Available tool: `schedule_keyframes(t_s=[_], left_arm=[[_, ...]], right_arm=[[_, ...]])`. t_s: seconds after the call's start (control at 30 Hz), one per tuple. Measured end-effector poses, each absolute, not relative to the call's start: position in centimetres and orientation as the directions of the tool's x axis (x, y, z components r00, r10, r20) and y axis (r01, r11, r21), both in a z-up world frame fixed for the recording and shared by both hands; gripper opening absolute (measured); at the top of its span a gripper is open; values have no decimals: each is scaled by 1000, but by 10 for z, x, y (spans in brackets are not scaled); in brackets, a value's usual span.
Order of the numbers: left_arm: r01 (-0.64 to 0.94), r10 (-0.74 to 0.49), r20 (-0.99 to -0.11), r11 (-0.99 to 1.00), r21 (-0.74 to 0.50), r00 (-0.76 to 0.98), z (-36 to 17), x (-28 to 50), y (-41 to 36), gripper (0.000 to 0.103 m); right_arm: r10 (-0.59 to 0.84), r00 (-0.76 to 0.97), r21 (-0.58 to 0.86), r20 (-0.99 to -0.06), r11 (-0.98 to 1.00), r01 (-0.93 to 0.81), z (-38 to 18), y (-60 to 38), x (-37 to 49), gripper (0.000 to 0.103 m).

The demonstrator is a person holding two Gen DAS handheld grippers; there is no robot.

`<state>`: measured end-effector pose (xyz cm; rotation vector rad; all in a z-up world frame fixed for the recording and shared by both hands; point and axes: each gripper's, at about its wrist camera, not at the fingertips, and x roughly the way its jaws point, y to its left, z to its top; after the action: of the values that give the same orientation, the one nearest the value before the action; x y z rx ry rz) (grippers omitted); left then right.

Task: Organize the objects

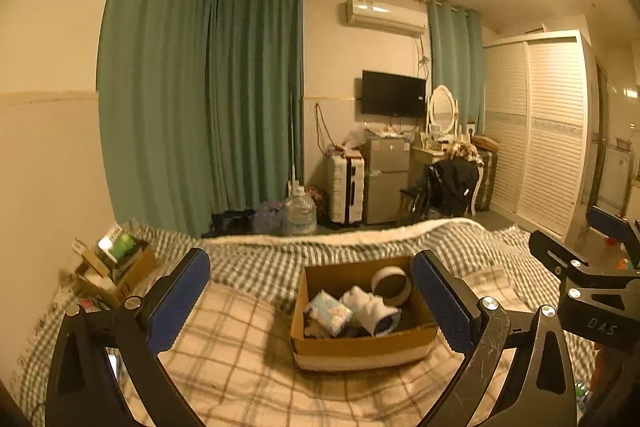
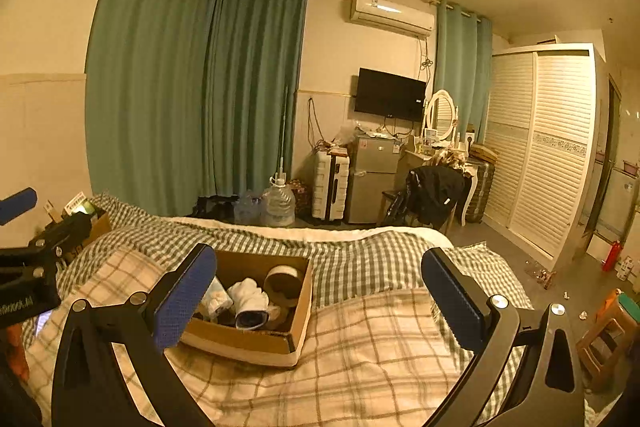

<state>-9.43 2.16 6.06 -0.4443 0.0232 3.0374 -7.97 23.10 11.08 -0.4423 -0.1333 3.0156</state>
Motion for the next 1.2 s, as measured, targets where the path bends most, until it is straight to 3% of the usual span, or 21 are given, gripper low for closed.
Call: schedule_keyframes(t_s=[0.47,1.2], left_arm=[[-56,31,-280,-995,81,-959,7,-78,32,103],[-63,43,-329,-997,50,-943,-4,-83,30,103]], right_arm=[[108,-938,-87,-330,-993,-83,52,233,-83,103],[119,-929,-87,-352,-992,-94,39,235,-85,103]])
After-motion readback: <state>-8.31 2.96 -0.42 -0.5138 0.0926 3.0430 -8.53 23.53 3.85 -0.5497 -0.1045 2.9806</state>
